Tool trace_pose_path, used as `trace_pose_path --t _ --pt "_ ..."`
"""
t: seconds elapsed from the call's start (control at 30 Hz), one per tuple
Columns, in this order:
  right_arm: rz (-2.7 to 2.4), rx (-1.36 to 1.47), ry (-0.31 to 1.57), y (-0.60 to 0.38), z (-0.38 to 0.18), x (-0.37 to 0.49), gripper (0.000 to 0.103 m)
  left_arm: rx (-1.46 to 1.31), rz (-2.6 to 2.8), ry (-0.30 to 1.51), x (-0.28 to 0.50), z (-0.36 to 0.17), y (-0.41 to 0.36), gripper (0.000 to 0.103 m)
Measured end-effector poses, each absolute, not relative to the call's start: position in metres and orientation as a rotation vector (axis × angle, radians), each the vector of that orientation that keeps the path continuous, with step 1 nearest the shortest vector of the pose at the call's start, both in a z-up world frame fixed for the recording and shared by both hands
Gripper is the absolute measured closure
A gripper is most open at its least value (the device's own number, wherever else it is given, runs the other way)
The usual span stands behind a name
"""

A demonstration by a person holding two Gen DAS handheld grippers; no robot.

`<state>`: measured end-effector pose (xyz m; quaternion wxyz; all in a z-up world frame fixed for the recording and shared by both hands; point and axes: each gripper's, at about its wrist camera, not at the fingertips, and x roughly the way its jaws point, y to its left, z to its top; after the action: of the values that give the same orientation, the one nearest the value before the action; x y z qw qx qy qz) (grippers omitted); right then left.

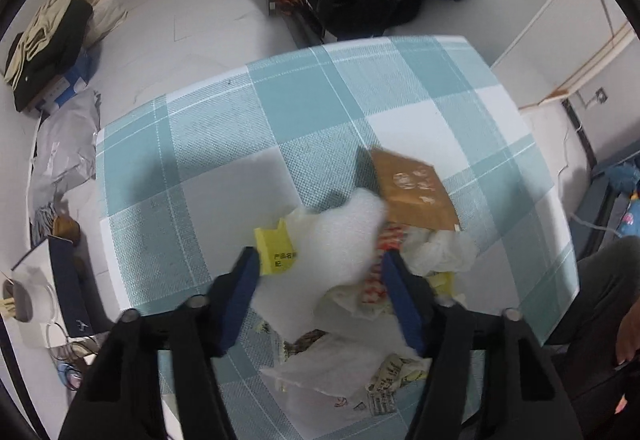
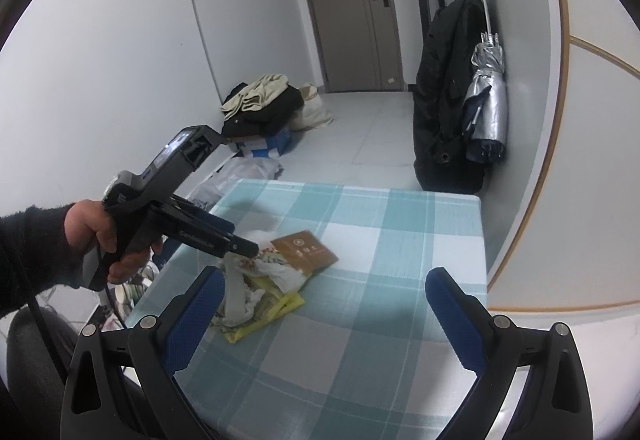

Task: Collect trash
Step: 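Lower the left tool onto the white foam sheet and close on it while the right tool waits, then lower the right tool onto the brown paper wrapper and close on it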

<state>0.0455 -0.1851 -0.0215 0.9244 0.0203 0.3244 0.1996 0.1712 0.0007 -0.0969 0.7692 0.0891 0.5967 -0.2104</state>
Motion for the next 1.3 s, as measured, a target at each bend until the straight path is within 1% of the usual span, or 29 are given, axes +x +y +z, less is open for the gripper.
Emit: trace_pose_path --t 0.03,0.07,0.1,0.27,0.37,0.53,0.7,0.77,0.87,1.0,1.13,1.3 --pt "0.408 0.037 0.666 -0.185 -0.021 0.044 0.001 0.192 -0.463 1.297 0.171 -0.097 0.001 0.052" --pt "0.408 0.035 0.665 -0.185 -0.020 0.043 0.002 0.186 -0.471 1.292 0.171 -0.096 0.002 0.060" --pt "0.407 0.033 0.664 -0.185 -0.020 0.043 0.001 0.185 -0.474 1.291 0.172 -0.096 0.002 0.070" --pt "0.398 0.049 0.663 -0.189 -0.017 0.041 0.001 0.154 -0.469 1.292 0.171 -0.093 0.006 0.071" --pt "0.387 0.065 0.671 -0.192 -0.017 0.042 0.001 0.077 -0.450 1.277 0.170 -0.085 0.016 0.071" --pt "0.367 0.100 0.686 -0.198 -0.016 0.046 0.001 -0.058 -0.381 1.188 0.164 -0.056 0.039 0.071" --pt "0.359 0.155 0.730 -0.205 -0.009 0.060 0.001 -0.277 -0.321 1.090 0.146 -0.019 0.064 0.071" --pt "0.371 0.194 0.769 -0.207 -0.007 0.071 0.001 -0.346 -0.315 1.024 0.133 -0.005 0.070 0.071" --pt "0.387 0.250 0.858 -0.207 -0.008 0.095 0.001 -0.429 -0.290 0.929 0.115 0.012 0.077 0.071" --pt "0.386 0.288 0.996 -0.196 -0.018 0.132 0.001 -0.488 -0.232 0.826 0.096 0.019 0.085 0.071" --pt "0.342 0.349 1.165 -0.182 -0.039 0.171 0.002 -0.547 -0.201 0.780 0.095 0.010 0.091 0.071" --pt "0.320 0.359 1.389 -0.152 -0.072 0.215 0.002 -0.521 -0.204 0.749 0.095 0.001 0.093 0.071"
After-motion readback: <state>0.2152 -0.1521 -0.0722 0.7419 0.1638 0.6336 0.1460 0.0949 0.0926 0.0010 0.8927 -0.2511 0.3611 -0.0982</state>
